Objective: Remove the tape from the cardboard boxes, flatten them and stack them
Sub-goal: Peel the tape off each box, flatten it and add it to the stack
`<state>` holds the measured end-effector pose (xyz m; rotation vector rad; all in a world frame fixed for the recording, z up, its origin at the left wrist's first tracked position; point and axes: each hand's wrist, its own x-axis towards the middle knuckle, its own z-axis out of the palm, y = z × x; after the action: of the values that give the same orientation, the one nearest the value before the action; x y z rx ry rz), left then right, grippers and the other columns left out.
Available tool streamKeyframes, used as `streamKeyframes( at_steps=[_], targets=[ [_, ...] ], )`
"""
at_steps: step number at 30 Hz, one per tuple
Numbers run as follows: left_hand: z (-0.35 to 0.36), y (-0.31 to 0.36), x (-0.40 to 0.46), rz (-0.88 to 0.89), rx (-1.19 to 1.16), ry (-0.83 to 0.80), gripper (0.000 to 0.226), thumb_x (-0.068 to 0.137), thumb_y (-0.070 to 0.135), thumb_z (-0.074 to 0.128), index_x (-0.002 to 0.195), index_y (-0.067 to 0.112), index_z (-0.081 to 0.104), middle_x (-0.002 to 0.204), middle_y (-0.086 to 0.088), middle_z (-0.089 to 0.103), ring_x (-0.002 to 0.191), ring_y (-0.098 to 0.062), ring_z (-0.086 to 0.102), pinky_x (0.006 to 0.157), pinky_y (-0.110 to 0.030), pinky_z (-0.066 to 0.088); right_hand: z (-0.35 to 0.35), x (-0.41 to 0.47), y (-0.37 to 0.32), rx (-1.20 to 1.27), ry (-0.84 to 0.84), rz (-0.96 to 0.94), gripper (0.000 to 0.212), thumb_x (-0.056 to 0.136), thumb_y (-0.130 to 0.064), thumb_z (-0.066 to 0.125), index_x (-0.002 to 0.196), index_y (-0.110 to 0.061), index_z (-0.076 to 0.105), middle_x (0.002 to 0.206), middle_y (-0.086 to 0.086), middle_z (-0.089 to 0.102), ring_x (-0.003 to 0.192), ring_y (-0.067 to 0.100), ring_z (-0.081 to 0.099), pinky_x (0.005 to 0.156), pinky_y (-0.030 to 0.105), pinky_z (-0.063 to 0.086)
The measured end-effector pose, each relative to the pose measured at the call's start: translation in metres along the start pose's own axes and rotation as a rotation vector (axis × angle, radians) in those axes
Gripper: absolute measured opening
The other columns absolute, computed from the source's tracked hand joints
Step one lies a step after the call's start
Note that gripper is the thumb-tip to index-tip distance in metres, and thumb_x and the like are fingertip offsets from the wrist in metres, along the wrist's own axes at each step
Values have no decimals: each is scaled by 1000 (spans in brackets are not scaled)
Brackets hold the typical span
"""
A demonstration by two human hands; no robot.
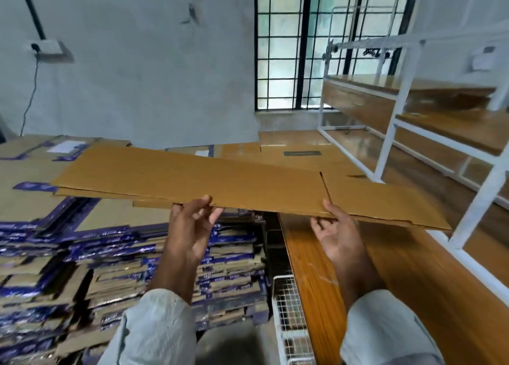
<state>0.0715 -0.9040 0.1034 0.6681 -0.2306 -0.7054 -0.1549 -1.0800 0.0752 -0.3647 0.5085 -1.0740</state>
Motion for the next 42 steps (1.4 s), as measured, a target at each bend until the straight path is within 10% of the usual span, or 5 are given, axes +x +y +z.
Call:
streamKeyframes(
  at_steps=[9, 22, 27, 30, 42],
  targets=[
    [23, -41, 194, -71, -46, -90, 67, 71, -8, 71, 126, 12, 39, 83, -14, 67, 74, -18, 70, 75, -46, 62, 53, 175, 2, 8, -37, -41, 57, 69, 4, 74, 123, -9, 60, 111, 15, 76, 112, 30, 68, 76, 38, 63],
    [106, -148, 514, -187, 50, -113, 18, 79, -5, 67, 86, 8, 56, 78, -7, 66, 75, -12, 69, 79, -43, 62, 118, 534, -28, -94, 16, -9, 132, 42, -8, 97, 156, -14, 32, 129, 17, 68, 111, 28, 70, 70, 41, 58],
    [95, -224, 570, -294, 109, 46, 19, 77, -3, 77, 92, 1, 66, 81, -12, 71, 95, -18, 70, 74, -37, 63, 76, 612, -27, -242, 151, -67, 43, 95, -16, 70, 132, -6, 51, 128, 16, 65, 91, 16, 75, 73, 30, 61],
    [73, -278, 576, -388, 263, 160, 79, 48, 14, 101, 115, -6, 63, 103, -17, 76, 99, -24, 75, 71, -30, 62, 22, 640, -20, -374, 316, -22, 51, 94, -15, 74, 135, -3, 46, 135, 21, 58, 95, 22, 67, 91, 38, 57],
    [45, -327, 576, -483, 504, 424, 29, 97, 7, 66, 120, -10, 61, 102, -28, 74, 87, -35, 77, 64, -32, 64, -38, 666, 10, -558, 657, -99, 49, 96, -5, 67, 141, 1, 48, 106, 17, 66, 88, 24, 74, 65, 27, 62]
  ],
)
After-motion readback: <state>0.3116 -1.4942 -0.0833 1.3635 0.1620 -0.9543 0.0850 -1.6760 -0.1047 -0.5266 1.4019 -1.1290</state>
